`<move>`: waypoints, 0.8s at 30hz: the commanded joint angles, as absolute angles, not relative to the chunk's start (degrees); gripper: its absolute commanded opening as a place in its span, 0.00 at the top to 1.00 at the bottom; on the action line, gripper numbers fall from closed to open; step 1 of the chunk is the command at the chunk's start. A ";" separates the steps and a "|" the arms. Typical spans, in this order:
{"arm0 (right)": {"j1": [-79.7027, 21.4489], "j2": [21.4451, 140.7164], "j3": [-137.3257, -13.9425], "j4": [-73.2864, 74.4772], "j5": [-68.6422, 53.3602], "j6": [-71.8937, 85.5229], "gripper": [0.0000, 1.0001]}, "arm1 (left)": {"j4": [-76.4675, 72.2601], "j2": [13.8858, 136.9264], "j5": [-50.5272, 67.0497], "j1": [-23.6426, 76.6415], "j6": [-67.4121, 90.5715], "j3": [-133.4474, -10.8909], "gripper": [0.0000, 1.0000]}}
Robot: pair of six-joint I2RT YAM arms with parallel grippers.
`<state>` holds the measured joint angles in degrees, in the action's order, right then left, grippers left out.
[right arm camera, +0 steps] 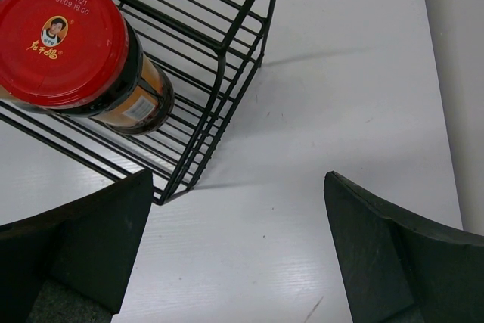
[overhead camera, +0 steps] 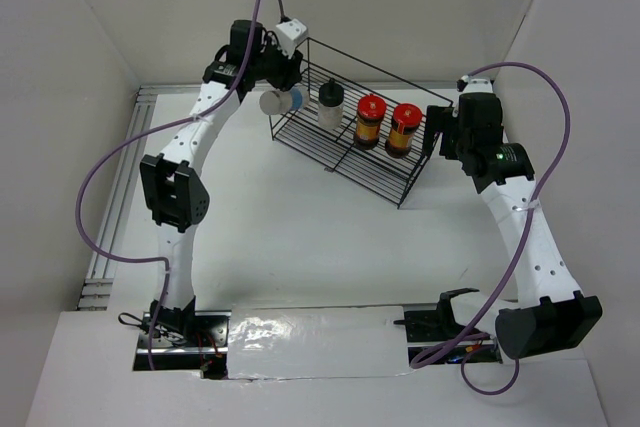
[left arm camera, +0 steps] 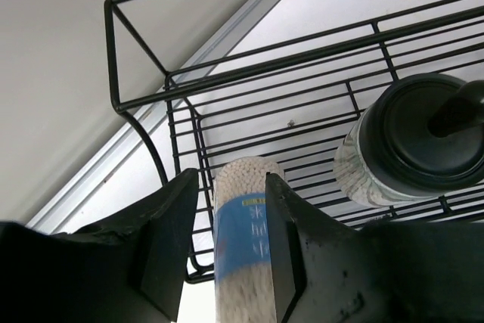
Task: Organize the condiment bottles
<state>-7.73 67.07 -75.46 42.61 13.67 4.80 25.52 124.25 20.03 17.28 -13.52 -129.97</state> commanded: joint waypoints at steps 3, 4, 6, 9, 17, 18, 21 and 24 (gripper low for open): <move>-7.47 66.71 -77.34 43.42 13.09 4.22 0.00 | 26.45 124.45 22.67 17.31 -13.19 -130.87 0.50; -7.47 66.80 -77.43 43.59 13.10 4.22 0.00 | 26.37 124.63 22.76 17.31 -13.27 -130.87 0.50; -7.47 66.53 -77.69 43.77 13.36 4.22 0.00 | 26.28 124.89 23.11 17.31 -13.36 -130.96 0.51; -7.73 66.36 -78.13 43.86 13.36 4.04 0.00 | 26.37 124.89 22.77 17.31 -13.54 -131.04 0.50; -8.17 67.15 -78.66 43.51 12.22 3.61 0.00 | 25.58 124.19 22.50 17.05 -13.27 -131.57 0.31; -8.35 67.06 -78.66 43.24 12.04 3.60 0.00 | 25.32 123.93 22.50 17.05 -12.92 -131.75 0.27; -8.70 66.97 -78.66 42.98 12.04 3.60 0.00 | 24.35 123.22 22.94 17.14 -12.57 -132.45 0.15; -8.96 67.06 -78.49 43.07 11.61 3.60 0.00 | 24.26 123.31 22.77 17.23 -12.22 -133.50 0.05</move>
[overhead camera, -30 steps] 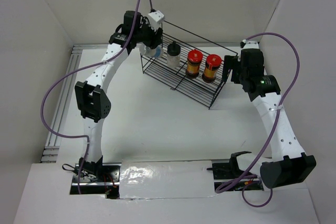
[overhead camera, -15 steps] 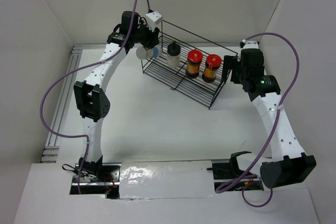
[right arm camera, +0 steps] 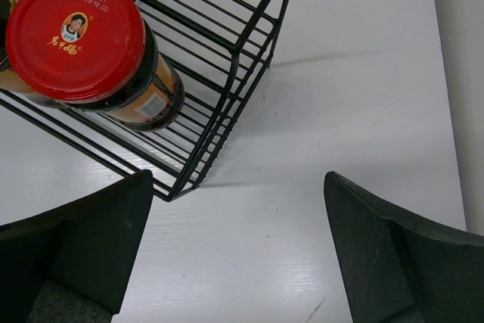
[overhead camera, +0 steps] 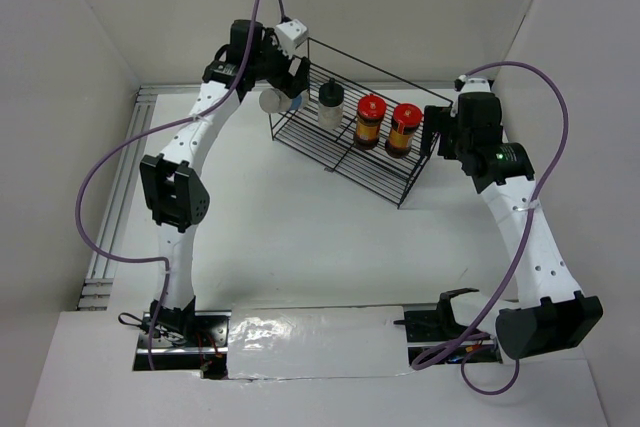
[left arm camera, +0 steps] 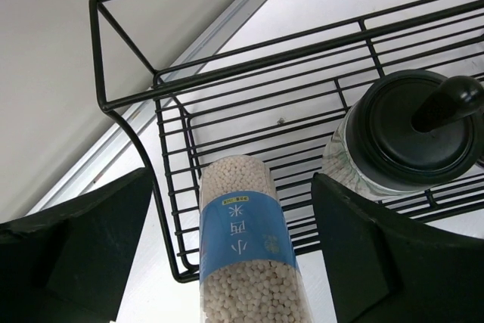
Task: Organize the condiment bottles
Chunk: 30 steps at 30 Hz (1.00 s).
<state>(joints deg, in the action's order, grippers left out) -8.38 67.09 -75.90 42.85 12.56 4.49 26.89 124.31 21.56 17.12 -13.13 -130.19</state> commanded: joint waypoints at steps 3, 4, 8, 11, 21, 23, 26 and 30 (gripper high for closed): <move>-9.49 67.06 -78.22 43.15 11.51 3.60 0.00 | 23.82 122.44 22.24 17.31 -11.69 -133.77 0.01; -9.75 66.89 -78.14 43.15 11.51 3.52 0.00 | 23.73 121.56 21.63 17.31 -11.17 -133.68 0.01; -10.02 66.80 -78.13 43.24 11.51 3.43 0.00 | 24.34 117.87 21.27 17.14 -10.99 -133.33 0.01; -10.28 66.36 -77.87 43.16 11.51 3.43 0.00 | 26.80 112.26 23.02 16.70 -11.34 -128.79 0.01; -10.46 64.78 -74.80 41.40 10.02 3.51 0.00 | 38.06 99.14 30.94 9.23 -12.83 -111.81 0.01; -10.55 64.43 -74.27 40.78 9.76 3.60 0.00 | 37.18 95.37 30.15 9.23 -13.71 -106.01 0.01; -10.64 63.99 -73.83 40.61 9.58 3.78 0.00 | 34.72 93.52 29.27 9.32 -13.36 -100.73 0.01; -10.81 63.81 -74.09 41.13 9.75 3.60 0.00 | 32.09 94.65 27.69 9.23 -11.69 -98.35 0.01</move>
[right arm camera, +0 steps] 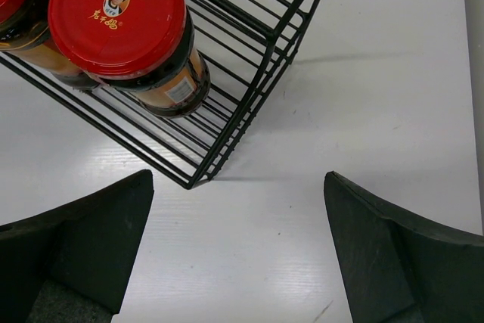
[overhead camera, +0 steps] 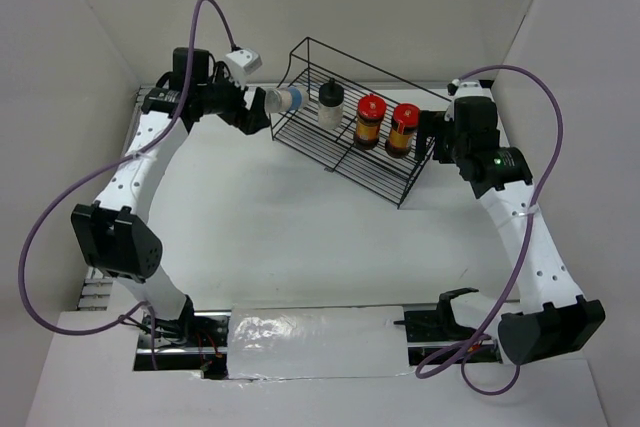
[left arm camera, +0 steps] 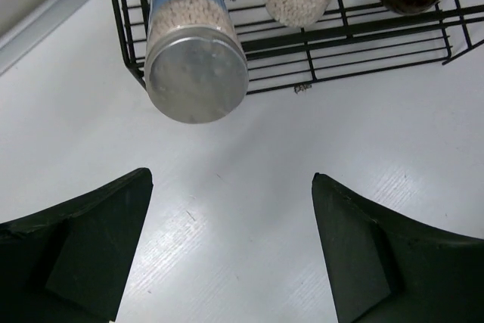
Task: Organize the condiment bottles
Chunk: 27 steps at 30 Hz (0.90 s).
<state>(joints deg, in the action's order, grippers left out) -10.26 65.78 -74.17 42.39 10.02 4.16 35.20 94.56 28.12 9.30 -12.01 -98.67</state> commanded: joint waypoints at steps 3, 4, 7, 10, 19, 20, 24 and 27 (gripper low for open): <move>-10.81 63.02 -74.18 41.66 10.28 3.78 0.00 | 30.50 96.06 26.46 9.32 -10.29 -98.26 0.01; -10.81 62.84 -74.09 41.83 10.54 3.69 0.00 | 30.15 96.33 26.37 9.40 -10.28 -98.26 0.01; -10.81 61.88 -73.57 42.01 11.07 3.78 0.00 | 29.53 97.73 26.46 10.10 -9.76 -98.44 0.01; -10.64 61.52 -73.30 42.10 11.34 4.04 0.00 | 29.01 99.05 26.11 11.42 -9.76 -98.79 0.01; -10.81 61.70 -73.92 42.45 11.78 3.96 0.00 | 27.69 101.95 22.34 13.09 -8.00 -101.16 0.01; -10.81 61.70 -73.92 42.54 11.69 3.96 0.00 | 27.60 102.39 21.80 13.10 -7.82 -101.42 0.01; -10.64 61.79 -74.09 42.63 12.04 3.78 0.00 | 27.34 103.18 20.92 13.45 -7.03 -102.57 0.03; -10.64 61.87 -74.18 42.54 12.04 3.69 0.00 | 26.19 103.10 19.69 13.97 -6.77 -102.66 0.07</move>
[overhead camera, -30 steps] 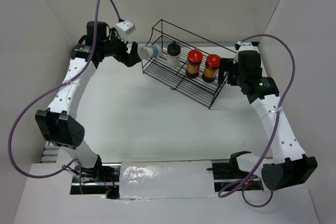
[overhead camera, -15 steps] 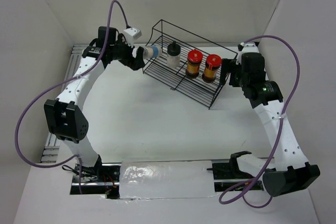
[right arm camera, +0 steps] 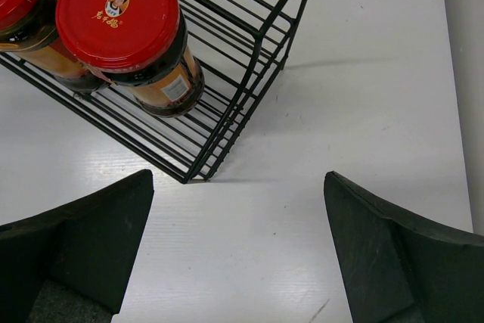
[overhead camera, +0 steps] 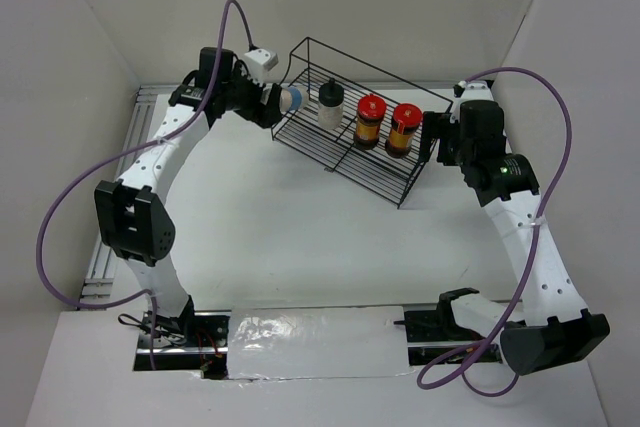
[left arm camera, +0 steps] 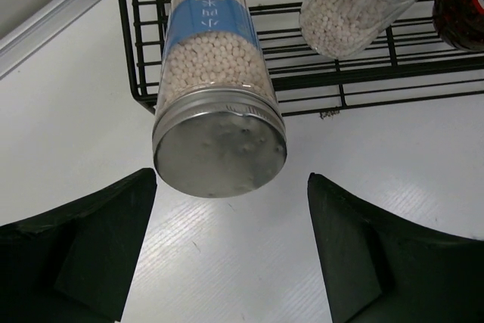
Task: Organize the condiment bottles
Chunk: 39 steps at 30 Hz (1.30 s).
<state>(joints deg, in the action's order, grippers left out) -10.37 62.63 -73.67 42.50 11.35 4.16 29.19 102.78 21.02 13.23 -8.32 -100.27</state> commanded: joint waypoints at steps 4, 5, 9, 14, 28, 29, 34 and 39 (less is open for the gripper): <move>-10.63 62.23 -74.36 42.36 11.95 3.60 0.00 | 26.45 103.97 19.69 14.41 -6.59 -104.32 0.12; -10.63 62.40 -74.36 42.45 11.95 3.60 0.00 | 26.63 104.24 19.69 14.50 -6.59 -104.50 0.14; -10.72 62.49 -74.44 42.54 12.13 3.52 0.00 | 26.72 105.20 19.86 14.68 -6.50 -105.55 0.21; -10.72 62.40 -74.53 42.80 12.48 3.43 0.00 | 27.33 106.08 19.69 14.59 -6.68 -106.70 0.44; -10.72 60.65 -76.20 42.10 13.01 0.62 0.00 | 27.87 108.37 18.72 15.91 -12.56 -117.86 1.00; -10.64 60.21 -76.46 41.75 13.09 0.53 0.00 | 27.51 108.72 18.55 15.91 -13.53 -118.56 1.00; -10.81 58.62 -76.91 39.73 11.26 -1.49 0.00 | 27.07 111.70 16.61 17.14 -16.87 -124.26 1.00; -10.81 58.18 -76.20 39.37 9.58 -1.58 0.00 | 29.87 115.13 17.49 17.23 -17.14 -129.37 1.00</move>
<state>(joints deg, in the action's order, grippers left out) -10.37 59.24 -74.37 41.56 10.79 -0.34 32.42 114.30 17.02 16.99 -15.05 -124.77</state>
